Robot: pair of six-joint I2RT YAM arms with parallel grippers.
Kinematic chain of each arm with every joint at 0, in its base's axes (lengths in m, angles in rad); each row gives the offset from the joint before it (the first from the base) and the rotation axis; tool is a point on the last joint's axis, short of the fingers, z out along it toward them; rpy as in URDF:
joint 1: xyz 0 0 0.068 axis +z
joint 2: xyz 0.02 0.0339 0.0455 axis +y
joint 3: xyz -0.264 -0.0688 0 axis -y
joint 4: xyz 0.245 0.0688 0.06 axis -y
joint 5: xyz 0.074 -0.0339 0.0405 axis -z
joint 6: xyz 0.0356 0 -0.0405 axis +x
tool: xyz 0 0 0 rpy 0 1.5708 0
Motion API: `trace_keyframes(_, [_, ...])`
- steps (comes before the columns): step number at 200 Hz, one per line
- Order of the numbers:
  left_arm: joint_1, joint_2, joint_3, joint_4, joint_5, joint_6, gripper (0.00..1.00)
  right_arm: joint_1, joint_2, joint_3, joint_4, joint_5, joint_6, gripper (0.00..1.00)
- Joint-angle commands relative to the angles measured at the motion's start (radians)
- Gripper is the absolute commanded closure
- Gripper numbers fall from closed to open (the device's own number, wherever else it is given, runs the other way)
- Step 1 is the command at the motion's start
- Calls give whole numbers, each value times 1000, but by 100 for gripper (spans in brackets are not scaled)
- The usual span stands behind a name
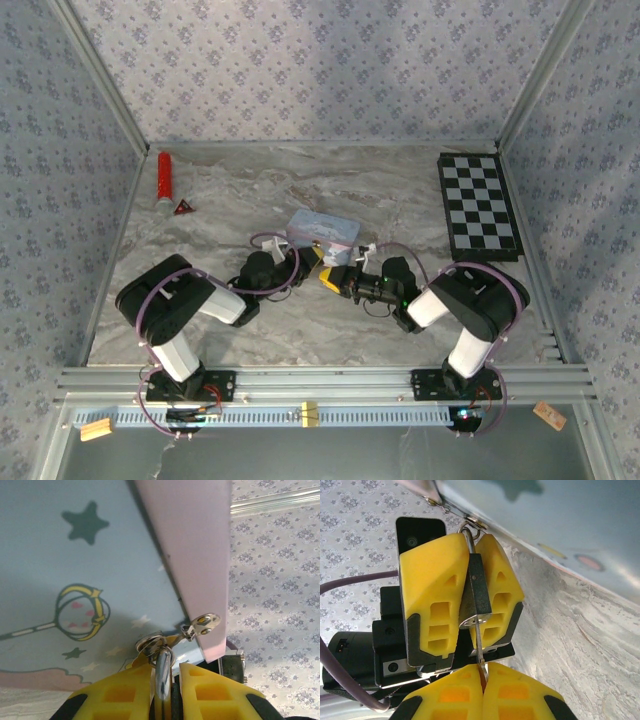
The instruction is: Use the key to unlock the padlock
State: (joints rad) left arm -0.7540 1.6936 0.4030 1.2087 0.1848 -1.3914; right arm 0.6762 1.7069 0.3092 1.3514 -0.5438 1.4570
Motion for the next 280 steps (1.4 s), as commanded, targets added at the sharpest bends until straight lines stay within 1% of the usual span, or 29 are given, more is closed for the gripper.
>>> trace_keyframes(1, [-47, 7, -13, 95, 104, 15, 100, -21, -21, 34, 41, 62, 33, 100])
trace_keyframes(53, [-56, 21, -3, 99, 113, 12, 100, -26, -8, 46, 40, 52, 37, 100])
trace_keyframes(90, [-69, 28, 2, 93, 119, 6, 100, -54, -3, 62, 37, 33, 8, 100])
trace_keyframes(118, [-78, 23, 3, 88, 117, -5, 100, -57, -29, 77, -10, 34, -41, 100])
trace_keyframes(152, [-94, 6, 13, 43, 100, -7, 100, -55, -79, 90, -65, 38, -110, 100])
trace_keyframes(174, [-100, 6, 15, 52, 96, -15, 100, -55, -118, 103, -140, 42, -157, 100])
trace_keyframes(245, [-121, 3, 15, 71, 67, -23, 100, -46, -147, 111, -207, 62, -221, 100])
trace_keyframes(280, [-126, 8, 4, 81, 50, -20, 100, -27, -217, 132, -343, 91, -301, 100])
